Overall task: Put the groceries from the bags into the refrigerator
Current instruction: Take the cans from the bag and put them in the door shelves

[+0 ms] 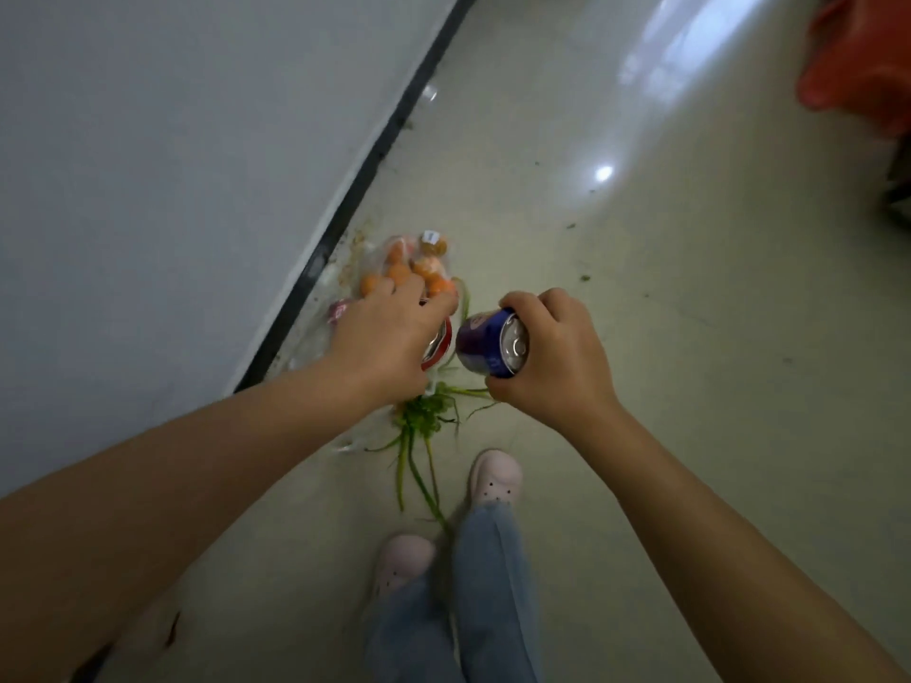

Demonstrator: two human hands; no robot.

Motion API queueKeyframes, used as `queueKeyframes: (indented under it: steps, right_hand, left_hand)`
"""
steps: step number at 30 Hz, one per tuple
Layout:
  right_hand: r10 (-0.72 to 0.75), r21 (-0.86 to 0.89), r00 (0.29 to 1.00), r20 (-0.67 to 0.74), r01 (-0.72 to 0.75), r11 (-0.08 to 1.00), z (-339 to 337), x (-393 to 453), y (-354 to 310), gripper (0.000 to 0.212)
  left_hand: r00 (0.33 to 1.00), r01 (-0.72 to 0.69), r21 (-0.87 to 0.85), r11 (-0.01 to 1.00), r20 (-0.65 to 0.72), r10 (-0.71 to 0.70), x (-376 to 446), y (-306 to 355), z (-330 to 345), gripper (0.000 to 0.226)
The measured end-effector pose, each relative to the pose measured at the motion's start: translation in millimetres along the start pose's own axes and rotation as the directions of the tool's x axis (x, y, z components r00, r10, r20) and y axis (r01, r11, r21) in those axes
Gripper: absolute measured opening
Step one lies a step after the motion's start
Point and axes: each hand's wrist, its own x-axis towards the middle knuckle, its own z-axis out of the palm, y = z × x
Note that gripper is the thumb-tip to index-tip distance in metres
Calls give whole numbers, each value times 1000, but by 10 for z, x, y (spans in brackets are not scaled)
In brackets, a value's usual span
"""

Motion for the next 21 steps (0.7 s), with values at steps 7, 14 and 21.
queueKeyframes:
  steps: [7,14,21]
  right_hand:
    - [178,33,943,-280,-176,984,-1950,-994,30,70]
    - [351,152,707,-614,-331,931,-3634,-2237,471,67]
    - [364,174,512,-778,-380,908,-5053,-3295,1479,68]
  left_hand:
    - [959,-242,115,963,-122,255,-432,1362,-1622,63]
    - [825,-429,240,871,-288,486,-806,3179,-2773,60]
    - [620,-545,344,765,-448,644,-965,5224,-3426,57]
